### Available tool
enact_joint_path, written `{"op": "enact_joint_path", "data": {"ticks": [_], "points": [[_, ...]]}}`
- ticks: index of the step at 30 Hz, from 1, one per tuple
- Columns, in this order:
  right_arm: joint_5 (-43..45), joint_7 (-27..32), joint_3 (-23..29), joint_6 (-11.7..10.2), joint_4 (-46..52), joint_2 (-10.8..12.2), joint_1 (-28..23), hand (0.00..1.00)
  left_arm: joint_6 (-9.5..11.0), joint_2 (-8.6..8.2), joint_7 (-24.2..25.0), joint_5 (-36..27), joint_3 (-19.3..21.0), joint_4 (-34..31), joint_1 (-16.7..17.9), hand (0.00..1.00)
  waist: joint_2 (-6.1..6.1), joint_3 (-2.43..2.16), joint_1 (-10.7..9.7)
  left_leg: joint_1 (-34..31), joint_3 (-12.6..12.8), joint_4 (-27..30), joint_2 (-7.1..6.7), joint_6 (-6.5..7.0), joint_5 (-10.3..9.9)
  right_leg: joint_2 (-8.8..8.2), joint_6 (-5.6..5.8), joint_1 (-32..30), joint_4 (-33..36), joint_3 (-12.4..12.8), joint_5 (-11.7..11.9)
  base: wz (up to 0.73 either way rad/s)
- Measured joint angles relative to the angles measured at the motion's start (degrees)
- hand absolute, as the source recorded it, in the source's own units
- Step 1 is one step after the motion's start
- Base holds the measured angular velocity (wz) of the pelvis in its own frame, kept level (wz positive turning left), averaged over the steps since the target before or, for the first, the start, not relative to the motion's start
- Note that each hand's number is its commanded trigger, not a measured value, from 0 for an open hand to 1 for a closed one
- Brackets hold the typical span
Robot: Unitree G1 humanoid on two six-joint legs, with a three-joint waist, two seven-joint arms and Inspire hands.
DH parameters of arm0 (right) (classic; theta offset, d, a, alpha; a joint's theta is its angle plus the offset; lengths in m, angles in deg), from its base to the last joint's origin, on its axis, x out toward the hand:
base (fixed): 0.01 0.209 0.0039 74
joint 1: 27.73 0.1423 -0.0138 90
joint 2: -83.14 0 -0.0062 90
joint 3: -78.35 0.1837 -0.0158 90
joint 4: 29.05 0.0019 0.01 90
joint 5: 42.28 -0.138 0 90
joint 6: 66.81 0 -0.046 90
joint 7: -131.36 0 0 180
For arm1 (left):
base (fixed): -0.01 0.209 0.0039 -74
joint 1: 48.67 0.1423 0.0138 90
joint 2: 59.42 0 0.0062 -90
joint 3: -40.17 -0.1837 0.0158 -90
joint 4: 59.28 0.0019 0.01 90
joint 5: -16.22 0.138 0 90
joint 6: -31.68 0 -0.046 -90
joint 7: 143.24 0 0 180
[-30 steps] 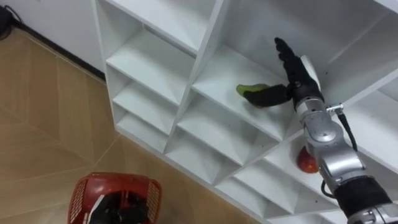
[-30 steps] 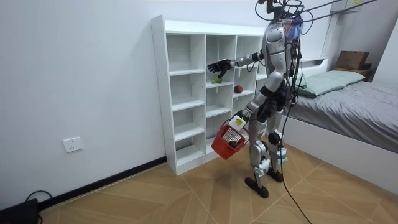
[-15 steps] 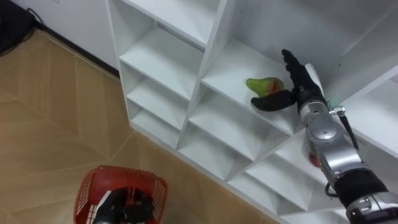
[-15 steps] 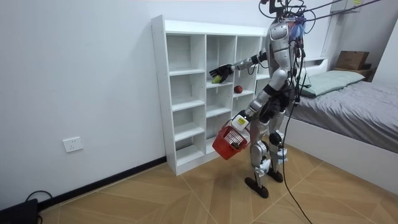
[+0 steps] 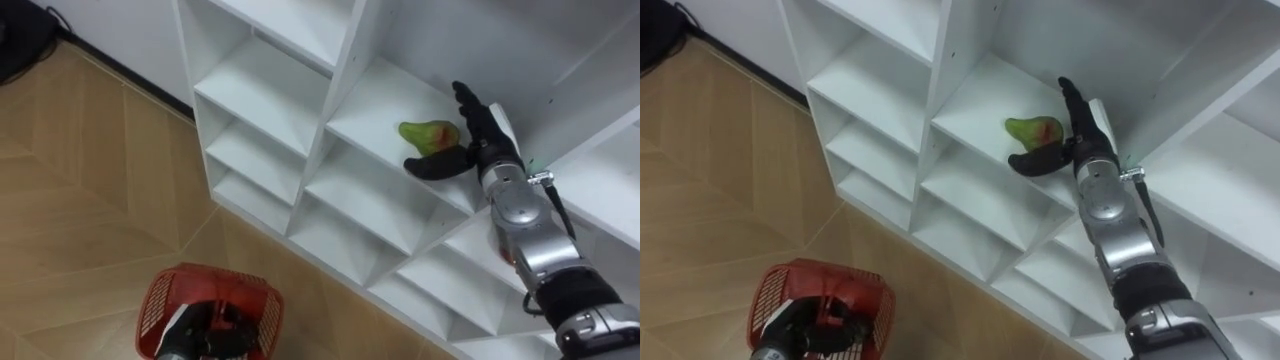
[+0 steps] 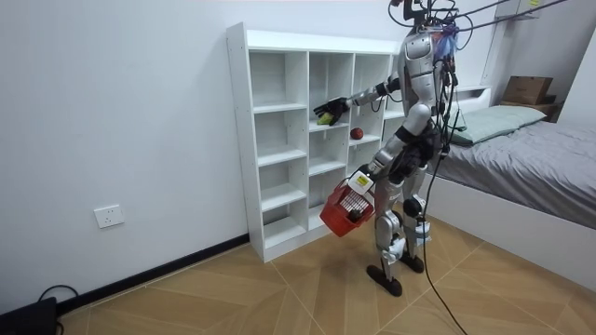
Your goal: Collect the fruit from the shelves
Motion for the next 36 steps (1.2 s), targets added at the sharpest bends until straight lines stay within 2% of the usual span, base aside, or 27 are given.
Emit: {"op": "enact_joint_path", "data": {"ticks": [6, 10, 14, 15, 16, 17, 20, 21, 25, 36], "points": [[0.9, 0.1, 0.0, -0.1, 0.0, 0.0, 0.3, 0.0, 0.0, -0.02, 0.1, -1.1, -0.2, 0.0, 0.1, 1.0, 0.16, 0.01, 0.0, -0.3, 0.0, 0.0, -0.02, -0.04, 0.1, -0.05, -0.01, -0.3, 0.0, -0.1, 0.0, 0.0], [0.8, 0.5, 0.0, -2.1, -1.6, -0.1, 1.4, 0.0, 0.1, -0.08, 0.1, -1.1, -0.2, 0.0, -0.1, 1.0, 0.22, 0.01, -0.2, -1.3, 0.0, -0.2, -0.38, -0.07, 0.8, -0.42, -0.28, -1.4, 0.1, -0.1, -0.2, 0.0], [0.7, 0.5, 0.0, -2.3, -3.6, -0.1, 2.8, 0.01, 0.2, -0.08, 0.1, -1.1, -0.2, 0.0, -0.2, 1.0, 0.28, 0.06, -0.2, -1.8, 0.0, -0.3, -0.58, -0.13, 1.2, -0.58, -0.31, -1.9, 0.2, -0.1, -0.2, 0.02], [0.7, 0.5, 0.0, -2.4, -4.3, -0.1, 3.1, 0.23, 0.2, -0.09, 0.1, -1.1, -0.2, 0.0, -0.2, 1.0, 0.3, 0.06, -0.2, -1.8, 0.0, -0.3, -0.62, -0.15, 1.2, -0.62, -0.34, -1.9, 0.2, -0.1, -0.2, 0.0], [0.6, 0.5, 0.0, -2.4, -4.6, -0.1, 3.2, 0.23, 0.2, -0.07, 0.1, -1.2, -0.3, 0.0, -0.2, 1.0, 0.31, 0.07, -0.2, -1.8, -0.1, -0.3, -0.66, -0.17, 1.3, -0.64, -0.36, -1.9, 0.2, -0.1, -0.2, 0.0], [0.6, 0.5, 0.0, -2.4, -4.8, -0.1, 3.2, 0.47, 0.2, -0.06, 0.1, -1.2, -0.3, 0.0, -0.2, 1.0, 0.32, 0.07, -0.2, -1.8, -0.1, -0.3, -0.67, -0.18, 1.3, -0.65, -0.36, -1.9, 0.2, -0.2, -0.2, 0.03], [0.5, 0.5, 0.0, -2.5, -5.0, -0.1, 3.2, 0.96, 0.2, 0.0, -0.1, -1.3, -1.0, 0.0, -0.2, 1.0, 0.52, 0.22, -0.2, -1.8, -0.2, -0.3, -0.7, -0.21, 1.4, -0.72, -0.37, -1.9, 0.5, -0.3, -0.2, 0.02], [0.5, 0.5, 0.0, -2.7, -5.0, -0.1, 3.3, 1.0, 0.2, 0.0, -0.2, -1.3, -1.4, 0.0, -0.3, 1.0, 0.73, 0.33, -0.3, -1.8, -0.4, -0.3, -0.71, -0.22, 1.4, -0.77, -0.37, -2.1, 0.9, -0.4, -0.2, 0.04], [0.4, 1.9, -0.4, -4.3, -6.7, -0.6, 4.7, 1.0, 0.2, -0.18, -0.7, -1.3, -2.6, 0.2, -1.2, 1.0, 0.83, 0.36, -0.2, -2.8, -0.5, -0.3, -0.8, -0.36, 1.8, -0.79, -0.38, -3.2, 1.0, 0.1, -0.2, 0.01], [-0.1, 1.8, -2.1, -4.5, -8.1, -1.0, 5.1, 1.0, 0.2, -0.15, -2.9, -3.3, -4.1, 0.9, -1.9, 1.0, 1.21, 0.5, -0.1, -2.3, -0.7, -0.9, -0.82, -0.42, 2.1, -0.79, -0.39, -2.9, 1.0, 0.4, -0.2, 0.0]]}}
